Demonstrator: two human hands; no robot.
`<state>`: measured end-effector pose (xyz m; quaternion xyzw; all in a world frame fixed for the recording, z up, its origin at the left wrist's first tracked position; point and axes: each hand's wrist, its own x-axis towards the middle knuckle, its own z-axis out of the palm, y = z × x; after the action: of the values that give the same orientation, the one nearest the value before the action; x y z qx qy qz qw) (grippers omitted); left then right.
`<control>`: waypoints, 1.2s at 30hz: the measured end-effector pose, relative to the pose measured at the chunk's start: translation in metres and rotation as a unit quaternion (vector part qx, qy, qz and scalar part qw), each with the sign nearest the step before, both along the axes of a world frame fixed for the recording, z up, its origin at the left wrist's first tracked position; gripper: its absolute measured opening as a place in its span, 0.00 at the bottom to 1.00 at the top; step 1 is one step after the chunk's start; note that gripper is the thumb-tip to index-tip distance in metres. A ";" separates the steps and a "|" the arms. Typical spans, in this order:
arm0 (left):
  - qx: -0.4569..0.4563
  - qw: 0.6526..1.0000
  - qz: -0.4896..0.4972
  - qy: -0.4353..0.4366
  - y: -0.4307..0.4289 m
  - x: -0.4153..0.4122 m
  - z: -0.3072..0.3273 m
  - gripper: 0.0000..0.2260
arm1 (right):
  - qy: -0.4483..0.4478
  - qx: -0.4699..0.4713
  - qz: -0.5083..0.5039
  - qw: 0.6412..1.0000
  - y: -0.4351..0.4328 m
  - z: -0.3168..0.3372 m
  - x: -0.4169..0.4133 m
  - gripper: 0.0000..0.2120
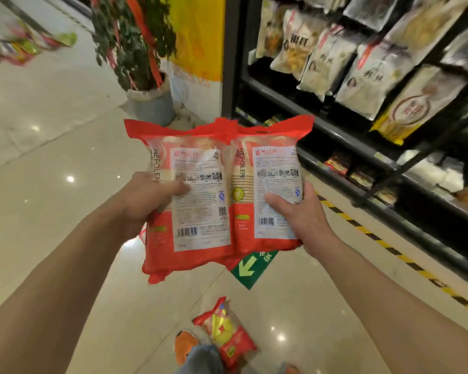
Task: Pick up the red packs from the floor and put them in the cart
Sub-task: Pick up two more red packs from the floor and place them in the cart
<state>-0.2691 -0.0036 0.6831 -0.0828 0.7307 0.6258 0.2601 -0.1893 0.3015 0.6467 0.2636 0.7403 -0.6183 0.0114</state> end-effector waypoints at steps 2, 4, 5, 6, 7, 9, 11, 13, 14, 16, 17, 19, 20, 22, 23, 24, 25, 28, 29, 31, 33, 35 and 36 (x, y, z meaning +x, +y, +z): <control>0.012 0.999 -0.010 0.051 0.016 0.025 0.030 0.12 | 0.017 -0.021 -0.007 1.000 0.018 0.027 0.024 0.29; 0.025 0.996 0.007 0.090 0.038 0.052 0.057 0.16 | 0.038 -0.039 -0.012 0.998 0.036 0.049 0.048 0.33; 0.031 0.994 0.025 0.098 0.051 0.065 0.069 0.20 | 0.050 -0.045 -0.016 0.998 0.046 0.060 0.060 0.35; 0.035 0.993 0.043 0.104 0.065 0.078 0.079 0.21 | 0.063 -0.048 -0.023 0.997 0.057 0.070 0.073 0.35; 0.034 0.992 0.056 0.110 0.079 0.090 0.087 0.21 | 0.074 -0.048 -0.030 0.996 0.069 0.078 0.088 0.35; 0.034 0.990 0.067 0.121 0.108 0.114 0.102 0.17 | 0.095 -0.052 -0.045 0.993 0.098 0.095 0.119 0.32; 0.037 0.988 0.065 0.134 0.138 0.135 0.117 0.15 | 0.109 -0.058 -0.059 0.991 0.130 0.112 0.152 0.32; 0.034 0.988 0.044 0.146 0.167 0.154 0.132 0.14 | 0.122 -0.062 -0.079 0.987 0.162 0.129 0.190 0.30; 0.038 0.988 0.028 0.147 0.181 0.164 0.138 0.15 | 0.129 -0.063 -0.092 0.985 0.176 0.137 0.211 0.28; 0.053 0.988 -0.006 0.147 0.212 0.181 0.151 0.16 | 0.147 -0.061 -0.125 0.979 0.201 0.152 0.251 0.28; 0.054 0.987 -0.025 0.151 0.229 0.187 0.157 0.17 | 0.157 -0.058 -0.146 0.975 0.213 0.158 0.271 0.28; 0.062 0.983 -0.059 0.162 0.263 0.202 0.167 0.16 | 0.176 -0.056 -0.186 0.965 0.231 0.169 0.312 0.30; 0.071 0.980 -0.082 0.165 0.280 0.209 0.172 0.16 | 0.184 -0.054 -0.210 0.959 0.238 0.174 0.333 0.32; 0.090 0.972 -0.132 0.170 0.313 0.227 0.182 0.17 | 0.204 -0.047 -0.262 0.942 0.246 0.183 0.378 0.31; 0.098 0.968 -0.155 0.169 0.329 0.237 0.187 0.18 | 0.212 -0.044 -0.287 0.933 0.248 0.186 0.401 0.28; 0.107 0.964 -0.178 0.166 0.344 0.249 0.192 0.18 | 0.217 -0.039 -0.313 0.924 0.249 0.190 0.424 0.27; 0.119 0.958 -0.202 0.163 0.360 0.261 0.197 0.18 | 0.219 -0.031 -0.339 0.914 0.251 0.193 0.446 0.26; 0.147 0.937 -0.279 0.152 0.404 0.302 0.207 0.19 | 0.213 -0.003 -0.415 0.884 0.251 0.202 0.512 0.28; 0.154 0.929 -0.302 0.149 0.417 0.318 0.209 0.18 | 0.210 0.007 -0.436 0.875 0.251 0.205 0.533 0.29; 0.167 0.914 -0.342 0.143 0.442 0.349 0.209 0.16 | 0.203 0.025 -0.471 0.858 0.249 0.208 0.575 0.30; 0.176 0.900 -0.373 0.138 0.464 0.381 0.207 0.14 | 0.203 0.037 -0.500 0.841 0.248 0.211 0.613 0.29; 0.179 0.886 -0.404 0.140 0.486 0.410 0.205 0.13 | 0.209 0.043 -0.525 0.824 0.247 0.212 0.647 0.26; 0.179 0.878 -0.422 0.140 0.496 0.424 0.204 0.13 | 0.214 0.045 -0.538 0.814 0.246 0.211 0.663 0.25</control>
<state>0.1548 0.4921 0.8867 0.3702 0.6008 0.5815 0.4048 0.4740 0.5470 0.8578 0.4811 0.4909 -0.5324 -0.4942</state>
